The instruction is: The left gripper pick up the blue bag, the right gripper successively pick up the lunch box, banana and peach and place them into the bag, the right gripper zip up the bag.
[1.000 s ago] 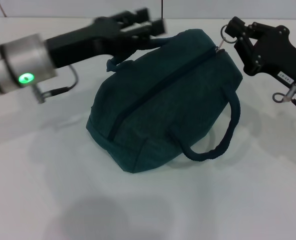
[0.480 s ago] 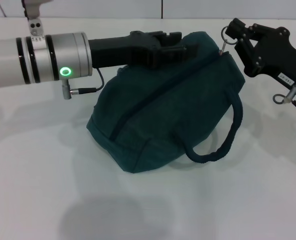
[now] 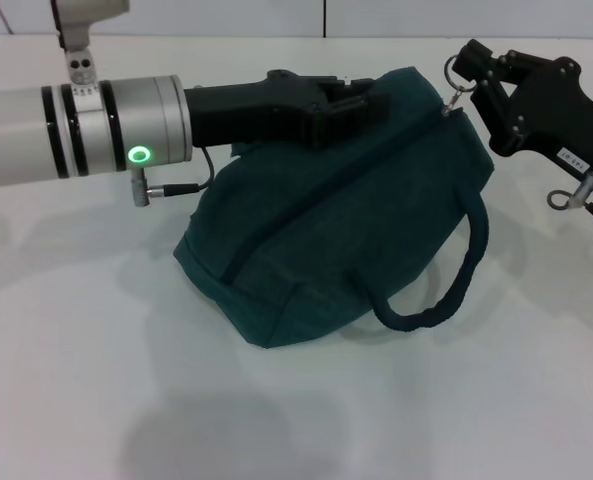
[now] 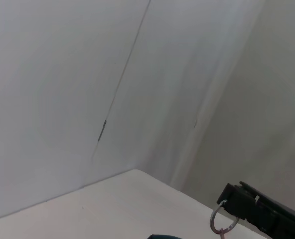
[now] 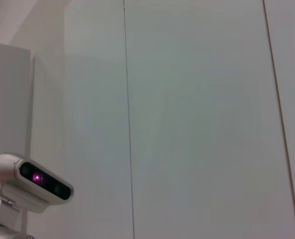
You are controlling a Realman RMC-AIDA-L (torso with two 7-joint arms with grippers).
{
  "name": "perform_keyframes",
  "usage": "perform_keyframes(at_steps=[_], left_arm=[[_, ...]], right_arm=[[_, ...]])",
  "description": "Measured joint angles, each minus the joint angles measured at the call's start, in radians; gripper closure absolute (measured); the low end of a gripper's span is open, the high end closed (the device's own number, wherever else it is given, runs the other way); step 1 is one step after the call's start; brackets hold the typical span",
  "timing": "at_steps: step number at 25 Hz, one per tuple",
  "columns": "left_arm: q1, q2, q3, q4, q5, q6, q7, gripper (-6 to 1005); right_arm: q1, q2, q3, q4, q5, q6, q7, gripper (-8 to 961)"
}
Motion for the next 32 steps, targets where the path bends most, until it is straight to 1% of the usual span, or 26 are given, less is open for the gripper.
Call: perform_keyframes(at_steps=[5,8,10,15,25,32], left_arm=[[0.009,-0.004,-0.001,-0.008,-0.007,-0.001,0.047,773],[0.011,-0.004,-0.001,-0.041,-0.044,0.006,0.105,833],[0.02,-0.004,-0.001,-0.075,-0.09,0.032,0.184,873],[0.038,-0.004,0.002,-0.082,-0.108,0.059,0.233,945],[0.05,-0.005,0.001,-0.116,-0.11,0.061,0.273,945],[0.061,-0.004,-0.001,-0.116,-0.13,0.061,0.273,969]], right_arm=[[-0.005,0.0,0.0,0.001,0.002,0.0,0.003,934],[-0.008,0.0,0.004,0.013,0.008,-0.005,0.016,934],[-0.009,0.001,0.007,0.026,0.017,-0.008,0.034,934],[-0.004,0.003,0.008,0.077,0.068,-0.005,0.057,933],[-0.017,0.004,0.009,0.129,0.13,0.001,0.101,932],[-0.02,-0.001,0.009,0.141,0.154,0.058,0.114,931]])
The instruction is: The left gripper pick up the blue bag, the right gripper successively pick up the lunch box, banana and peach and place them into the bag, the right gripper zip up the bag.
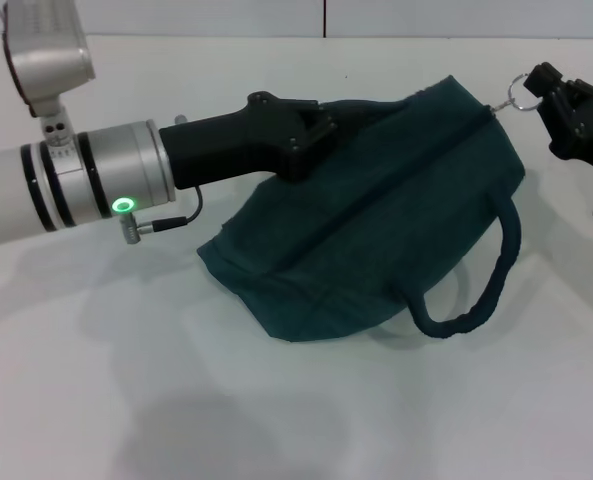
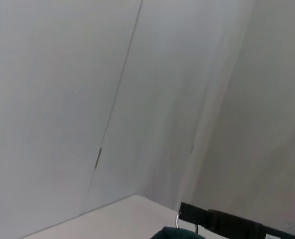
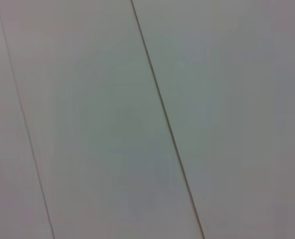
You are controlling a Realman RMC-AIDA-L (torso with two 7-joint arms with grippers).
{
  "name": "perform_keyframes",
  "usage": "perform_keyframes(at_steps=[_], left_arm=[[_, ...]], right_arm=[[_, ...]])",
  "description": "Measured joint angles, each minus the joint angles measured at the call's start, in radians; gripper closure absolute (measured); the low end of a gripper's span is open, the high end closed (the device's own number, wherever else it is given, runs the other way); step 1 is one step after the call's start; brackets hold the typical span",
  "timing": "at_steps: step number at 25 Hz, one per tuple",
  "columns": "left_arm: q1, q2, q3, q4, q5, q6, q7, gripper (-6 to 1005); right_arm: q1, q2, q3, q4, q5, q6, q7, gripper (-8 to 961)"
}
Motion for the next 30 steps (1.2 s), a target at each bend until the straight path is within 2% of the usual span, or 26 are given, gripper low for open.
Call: perform_keyframes(at_steps=[7,12,15,19,24,27,30], left_arm=[[-0.003,-0.001,0.006,-0.002,-0.029,0.002,-0.01,996],[0.01,-0.003,0.002,-0.059,-0.179,0.003,0.012,999],[0.039,-0.004,0.004,-0.115,-0.336,0.008,0.082,972],[0.054,-0.004,0.01,-0.125,-0.389,0.022,0.083,919],[0.008,0.003,0.031,-0.084,-0.281,0.028,-0.032,701],[-0.021,0.003,0.035,-0.021,-0.182,0.014,-0.121,459],[-0.054,0.004,0.036,0.04,-0.08,-0.027,-0.217,399]], right_arm=[[-0.001,0.001,-0.006,-0.002,-0.009,0.002,0.008,921],[-0.001,0.001,-0.008,-0.007,-0.009,-0.001,0.008,915],[0.0,0.001,-0.008,-0.007,-0.01,-0.003,0.008,914],[0.0,0.0,-0.009,-0.007,-0.01,-0.003,0.008,913],[0.007,0.0,-0.01,-0.008,-0.012,0.0,0.007,913],[0.008,-0.001,-0.011,-0.01,-0.013,0.002,0.007,912],[0.009,-0.001,-0.011,-0.011,-0.013,0.002,0.007,912]])
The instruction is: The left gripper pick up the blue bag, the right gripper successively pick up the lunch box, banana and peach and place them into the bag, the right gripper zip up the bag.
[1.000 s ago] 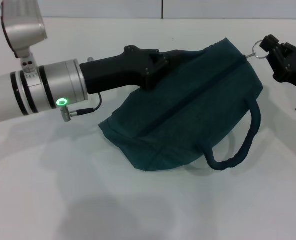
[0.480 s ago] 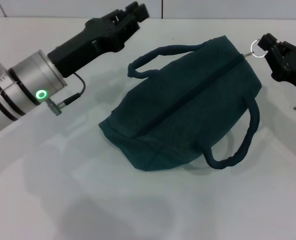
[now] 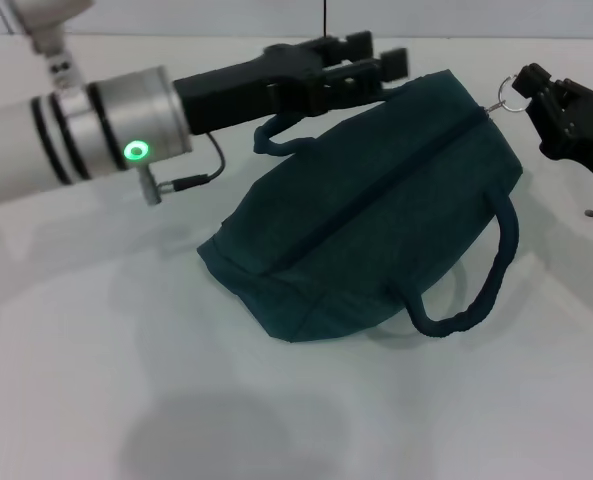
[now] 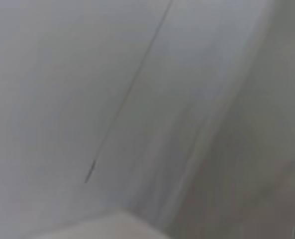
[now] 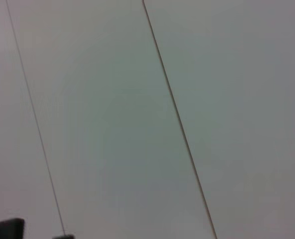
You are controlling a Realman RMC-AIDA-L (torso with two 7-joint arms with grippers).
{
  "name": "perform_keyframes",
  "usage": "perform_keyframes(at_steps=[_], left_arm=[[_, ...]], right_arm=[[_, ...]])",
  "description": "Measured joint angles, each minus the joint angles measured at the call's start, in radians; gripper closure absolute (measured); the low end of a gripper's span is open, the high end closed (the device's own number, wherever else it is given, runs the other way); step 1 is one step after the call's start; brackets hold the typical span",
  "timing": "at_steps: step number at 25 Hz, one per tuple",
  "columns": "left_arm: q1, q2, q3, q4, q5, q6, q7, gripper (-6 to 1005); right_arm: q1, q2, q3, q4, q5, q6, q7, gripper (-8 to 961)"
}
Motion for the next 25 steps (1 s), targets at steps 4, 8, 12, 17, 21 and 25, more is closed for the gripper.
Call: perform_keyframes(at_steps=[4,8,12,17,21,25], left_arm=[[-0.062,-0.002,0.0,0.03,0.154,-0.073,-0.115,319],[-0.104,-0.006,0.014,0.03,0.242,-0.112,-0.156,239],[-0.119,-0.008,0.092,0.034,0.248,-0.161,-0.163,241],[-0.12,-0.008,0.114,0.034,0.246,-0.185,-0.156,243],[-0.111,-0.008,0.113,0.034,0.229,-0.186,-0.133,290],[-0.086,-0.008,0.115,0.029,0.18,-0.185,-0.07,433]], right_arm=[[0.0,0.001,0.0,0.0,0.0,0.0,0.0,912],[0.0,0.002,-0.002,0.0,0.0,0.001,0.0,911],[0.0,0.002,-0.003,0.0,0.0,0.001,0.0,911],[0.0,0.003,-0.01,0.0,0.0,0.001,0.0,910],[0.0,0.003,-0.011,0.001,0.0,0.001,0.0,910],[0.0,0.003,-0.01,0.003,0.0,0.001,0.0,909]])
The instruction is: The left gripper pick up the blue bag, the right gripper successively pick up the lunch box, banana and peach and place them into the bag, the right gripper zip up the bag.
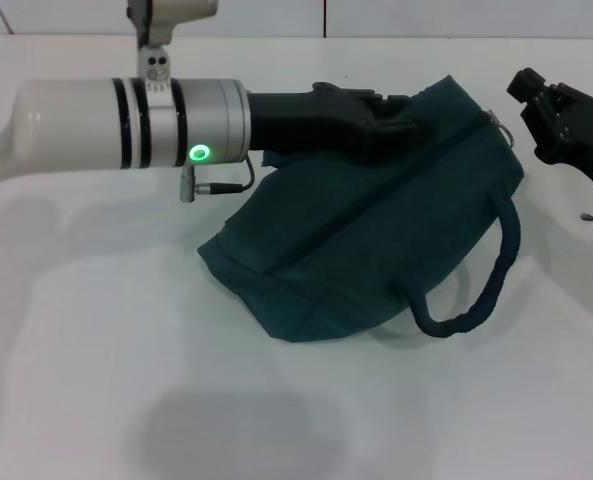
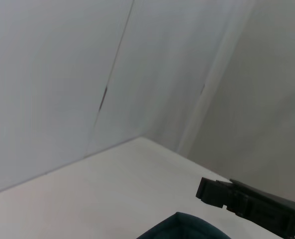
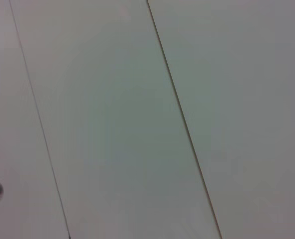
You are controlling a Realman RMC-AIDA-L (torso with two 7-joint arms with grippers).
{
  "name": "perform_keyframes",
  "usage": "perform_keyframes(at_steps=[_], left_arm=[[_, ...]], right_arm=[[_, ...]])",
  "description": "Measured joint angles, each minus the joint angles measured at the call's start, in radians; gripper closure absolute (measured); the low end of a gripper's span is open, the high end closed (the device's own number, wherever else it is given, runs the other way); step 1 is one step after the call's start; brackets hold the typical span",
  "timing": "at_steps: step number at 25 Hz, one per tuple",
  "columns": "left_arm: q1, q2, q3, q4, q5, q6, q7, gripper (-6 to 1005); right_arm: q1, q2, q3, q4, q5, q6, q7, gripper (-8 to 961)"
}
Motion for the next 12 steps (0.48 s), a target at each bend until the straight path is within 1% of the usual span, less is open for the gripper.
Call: perform_keyframes(at_steps=[2,7,12], left_arm=[[0.009,-0.001,0.0,-0.003,-0.016,0.003,0.026,578],[0.032,-0.003,0.001,-0.008,-0.048,0.016,0.083,668],[0.044,-0.007,0.013,-0.02,-0.08,0.067,0.161,757]], right_arm=[[0.0,0.0,0.0,0.001,0.0,0.0,0.001,909],[-0.001,0.0,0.0,0.001,0.0,0.0,0.004,908],[-0.002,0.0,0.0,0.0,0.0,0.0,0.005,908]])
